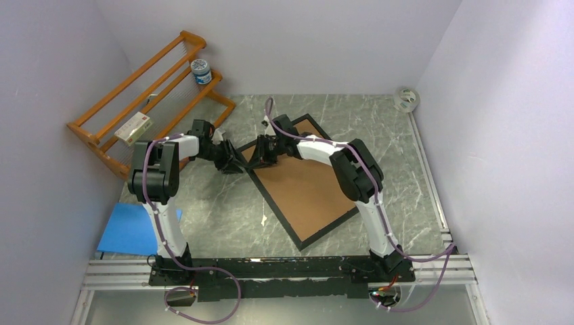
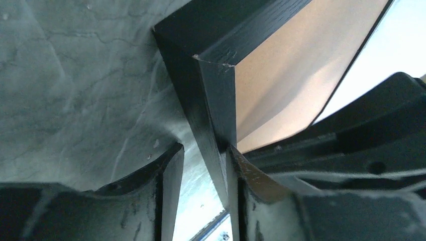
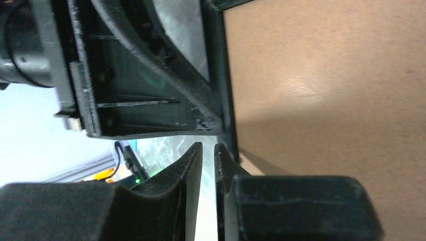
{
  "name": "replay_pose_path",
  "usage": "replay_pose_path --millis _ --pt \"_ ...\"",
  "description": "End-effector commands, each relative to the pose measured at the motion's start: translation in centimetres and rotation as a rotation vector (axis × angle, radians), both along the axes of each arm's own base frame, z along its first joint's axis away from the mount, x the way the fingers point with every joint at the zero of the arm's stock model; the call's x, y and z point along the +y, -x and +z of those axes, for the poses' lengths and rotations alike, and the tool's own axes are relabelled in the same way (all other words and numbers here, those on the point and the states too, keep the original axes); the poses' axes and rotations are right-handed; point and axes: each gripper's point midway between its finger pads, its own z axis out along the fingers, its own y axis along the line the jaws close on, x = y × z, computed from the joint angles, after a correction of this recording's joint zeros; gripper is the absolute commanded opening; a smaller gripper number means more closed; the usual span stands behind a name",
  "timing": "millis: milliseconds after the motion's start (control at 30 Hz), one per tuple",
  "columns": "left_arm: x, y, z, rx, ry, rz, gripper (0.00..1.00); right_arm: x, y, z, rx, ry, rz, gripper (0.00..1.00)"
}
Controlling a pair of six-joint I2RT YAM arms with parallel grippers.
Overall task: Put the photo into the frame
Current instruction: Install the photo frame at the center of the board.
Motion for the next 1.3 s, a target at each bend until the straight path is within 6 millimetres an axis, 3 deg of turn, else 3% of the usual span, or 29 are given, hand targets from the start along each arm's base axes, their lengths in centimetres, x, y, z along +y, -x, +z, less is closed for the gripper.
replay_pose_path --millis 0,233,733,800,1000,1100,1267 --pt "0.1 0.6 -1.2 0.038 -0.004 -0.008 0.38 -0.2 -1.2 -0.5 -0.034 0.033 -0.023 0.19" --pt "0.6 1.3 -2.2 0.08 -0.039 -0.005 0.29 -1.7 -1.5 -2.2 -0.002 0.103 -0.047 0.17" --pt "0.9 1.5 -2.6 0.101 -0.064 -0.005 0.27 -2.4 0.0 -3.6 0.07 0.114 -0.012 0.19" --pt "0.9 1.5 -2.6 0.099 -0.062 -0.006 0.27 -2.1 -0.2 -2.8 0.051 0.086 -0.012 0.2" --pt "0.8 1.5 -2.7 0.104 -0.062 -0.008 0.27 -0.5 -0.8 3.3 -0.089 -0.067 0.02 0.2" --pt "0.9 1.5 -2.7 0.104 -0.062 -0.008 0.26 0.0 -0.5 5.0 -0.135 -0.114 0.045 0.15" --pt "0.9 1.6 -2.7 0.106 -0.065 -0.008 0.26 0.4 0.0 4.3 -0.115 -0.105 0.064 0.08"
